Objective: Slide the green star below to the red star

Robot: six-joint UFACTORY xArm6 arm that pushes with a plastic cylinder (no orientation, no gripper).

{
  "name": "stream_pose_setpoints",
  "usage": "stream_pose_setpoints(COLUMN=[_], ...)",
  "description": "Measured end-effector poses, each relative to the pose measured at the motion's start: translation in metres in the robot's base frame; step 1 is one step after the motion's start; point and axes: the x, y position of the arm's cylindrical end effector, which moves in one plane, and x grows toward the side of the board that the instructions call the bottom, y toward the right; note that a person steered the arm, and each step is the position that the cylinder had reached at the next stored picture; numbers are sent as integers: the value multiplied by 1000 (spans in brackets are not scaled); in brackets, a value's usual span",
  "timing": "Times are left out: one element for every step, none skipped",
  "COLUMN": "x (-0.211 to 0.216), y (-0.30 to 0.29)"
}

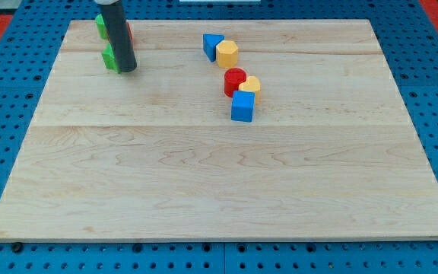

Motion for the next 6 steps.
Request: stream_pose_setpoints(x=[21,22,4,-13,-6,9], y=[-13,-23,-23,-23,-24,14])
